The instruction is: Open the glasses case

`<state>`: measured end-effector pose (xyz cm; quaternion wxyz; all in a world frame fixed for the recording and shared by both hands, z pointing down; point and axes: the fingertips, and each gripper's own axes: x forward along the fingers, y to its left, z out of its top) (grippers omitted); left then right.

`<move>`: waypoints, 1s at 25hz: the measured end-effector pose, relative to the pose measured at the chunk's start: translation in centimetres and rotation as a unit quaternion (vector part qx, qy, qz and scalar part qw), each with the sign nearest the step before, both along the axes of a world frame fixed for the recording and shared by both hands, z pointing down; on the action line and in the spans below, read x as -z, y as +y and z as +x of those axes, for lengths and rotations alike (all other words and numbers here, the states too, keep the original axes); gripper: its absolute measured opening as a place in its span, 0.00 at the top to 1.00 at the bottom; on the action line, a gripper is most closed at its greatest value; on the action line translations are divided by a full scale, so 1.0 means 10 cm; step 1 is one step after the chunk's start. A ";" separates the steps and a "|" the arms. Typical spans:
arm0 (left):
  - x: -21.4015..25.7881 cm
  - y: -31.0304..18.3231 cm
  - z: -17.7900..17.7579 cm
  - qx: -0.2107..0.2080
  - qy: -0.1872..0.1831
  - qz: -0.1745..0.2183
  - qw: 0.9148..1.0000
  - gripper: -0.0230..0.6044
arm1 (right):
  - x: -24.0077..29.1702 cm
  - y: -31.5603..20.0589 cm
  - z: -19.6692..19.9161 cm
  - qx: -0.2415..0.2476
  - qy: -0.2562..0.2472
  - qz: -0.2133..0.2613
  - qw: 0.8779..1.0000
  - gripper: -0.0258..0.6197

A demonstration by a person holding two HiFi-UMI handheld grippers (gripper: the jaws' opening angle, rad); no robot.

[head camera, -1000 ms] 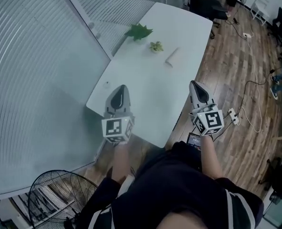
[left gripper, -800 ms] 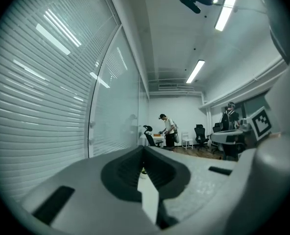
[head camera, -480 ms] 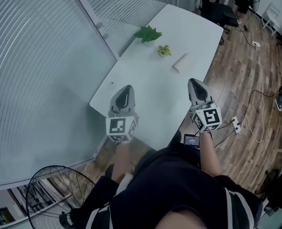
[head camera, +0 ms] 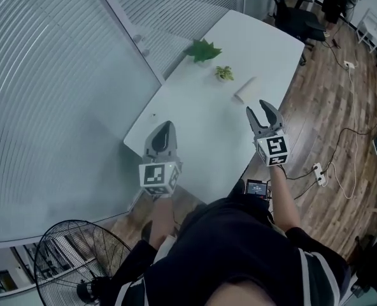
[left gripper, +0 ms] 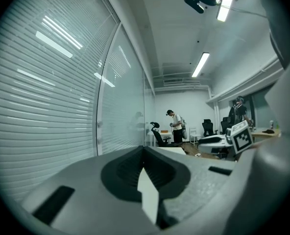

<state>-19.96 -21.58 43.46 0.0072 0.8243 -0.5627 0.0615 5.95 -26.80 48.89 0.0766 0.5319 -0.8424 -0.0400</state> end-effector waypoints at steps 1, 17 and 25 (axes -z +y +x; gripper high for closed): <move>-0.01 0.02 -0.04 0.006 -0.002 -0.002 1.000 0.97 | -0.10 -0.07 0.00 0.006 0.033 -0.003 0.999 0.68; -0.36 0.49 -0.75 0.134 -0.030 -0.074 0.988 0.97 | -2.42 -1.17 -0.03 0.202 0.447 -0.123 0.863 0.73; -0.44 0.43 -0.73 0.138 -0.038 -0.087 0.986 0.97 | -2.64 -1.37 0.15 0.191 0.442 -0.150 0.863 0.81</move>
